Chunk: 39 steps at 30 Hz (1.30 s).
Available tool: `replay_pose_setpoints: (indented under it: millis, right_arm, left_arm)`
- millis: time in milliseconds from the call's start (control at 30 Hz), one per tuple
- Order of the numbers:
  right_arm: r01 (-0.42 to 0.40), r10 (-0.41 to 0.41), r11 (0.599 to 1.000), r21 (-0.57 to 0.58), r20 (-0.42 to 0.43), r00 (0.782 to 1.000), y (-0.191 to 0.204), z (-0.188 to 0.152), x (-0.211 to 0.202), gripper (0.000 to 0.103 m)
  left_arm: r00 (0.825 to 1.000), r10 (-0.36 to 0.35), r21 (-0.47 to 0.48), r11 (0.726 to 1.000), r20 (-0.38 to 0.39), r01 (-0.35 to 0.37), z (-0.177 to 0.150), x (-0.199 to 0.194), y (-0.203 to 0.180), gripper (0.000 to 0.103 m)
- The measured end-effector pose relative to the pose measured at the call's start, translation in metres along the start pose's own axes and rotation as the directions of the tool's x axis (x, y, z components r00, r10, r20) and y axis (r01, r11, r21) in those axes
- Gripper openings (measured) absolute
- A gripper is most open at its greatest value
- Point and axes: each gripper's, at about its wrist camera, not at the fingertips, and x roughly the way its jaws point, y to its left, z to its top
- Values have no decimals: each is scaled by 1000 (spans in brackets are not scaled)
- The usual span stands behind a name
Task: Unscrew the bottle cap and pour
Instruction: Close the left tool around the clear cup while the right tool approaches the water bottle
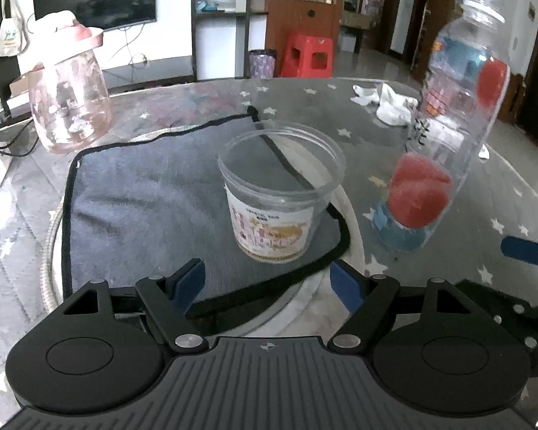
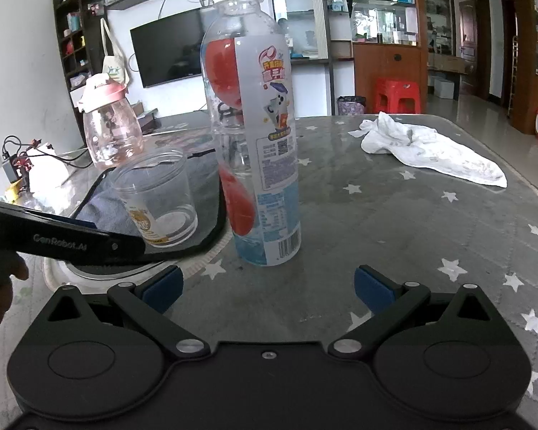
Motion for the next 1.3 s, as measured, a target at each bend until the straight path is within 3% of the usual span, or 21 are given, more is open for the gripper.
replay_pose_setpoints:
  millis: [667, 967, 1300]
  right_arm:
    - [-6, 6, 1000, -12, -7, 1000, 3, 1, 6, 103]
    - [-10, 10, 1000, -19, -11, 1000, 3, 1, 10, 103]
    - [-8, 7, 1000, -24, -15, 1000, 4, 2, 13, 103]
  left_arm:
    - [995, -69, -7, 998, 70, 70, 3, 29, 15, 78]
    - [993, -75, 42, 997, 86, 71, 3, 34, 13, 83]
    - [986, -142, 36, 990, 92, 139, 4, 43, 20, 85]
